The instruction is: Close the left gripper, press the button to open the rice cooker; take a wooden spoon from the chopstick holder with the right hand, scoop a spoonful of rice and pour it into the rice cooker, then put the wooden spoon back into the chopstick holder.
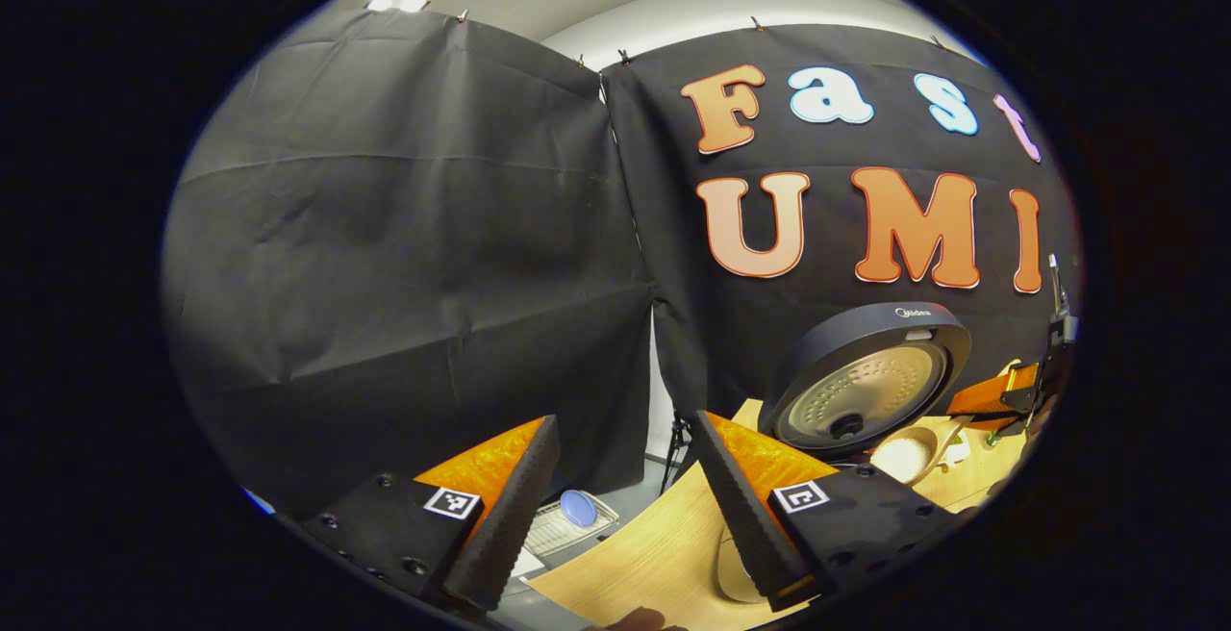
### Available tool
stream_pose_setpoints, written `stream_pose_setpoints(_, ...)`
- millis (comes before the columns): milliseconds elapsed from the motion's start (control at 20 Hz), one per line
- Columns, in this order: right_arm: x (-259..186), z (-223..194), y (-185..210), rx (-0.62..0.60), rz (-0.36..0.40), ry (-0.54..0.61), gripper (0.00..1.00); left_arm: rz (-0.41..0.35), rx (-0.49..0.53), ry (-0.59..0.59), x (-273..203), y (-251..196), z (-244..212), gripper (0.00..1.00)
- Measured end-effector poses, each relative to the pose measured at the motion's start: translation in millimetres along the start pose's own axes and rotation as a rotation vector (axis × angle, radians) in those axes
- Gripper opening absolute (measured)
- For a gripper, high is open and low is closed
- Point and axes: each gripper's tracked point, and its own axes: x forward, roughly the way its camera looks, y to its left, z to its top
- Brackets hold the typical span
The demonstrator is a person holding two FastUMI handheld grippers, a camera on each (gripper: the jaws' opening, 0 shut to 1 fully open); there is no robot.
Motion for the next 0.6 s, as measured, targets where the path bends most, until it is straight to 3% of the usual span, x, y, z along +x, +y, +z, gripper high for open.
stream_pose_setpoints(250,-1,-5,3,-0.117,-0.035,-0.023,0.09,-0.009,-0.008,0.010,8,5,-4,0.87)
stream_pose_setpoints(300,-1,-4,4,-0.129,-0.039,-0.032,0.09,-0.013,-0.010,0.011,9,5,-4,0.95)
stream_pose_setpoints(600,-3,6,9,-0.209,-0.055,-0.069,0.09,-0.024,-0.017,0.014,14,2,-6,0.95)
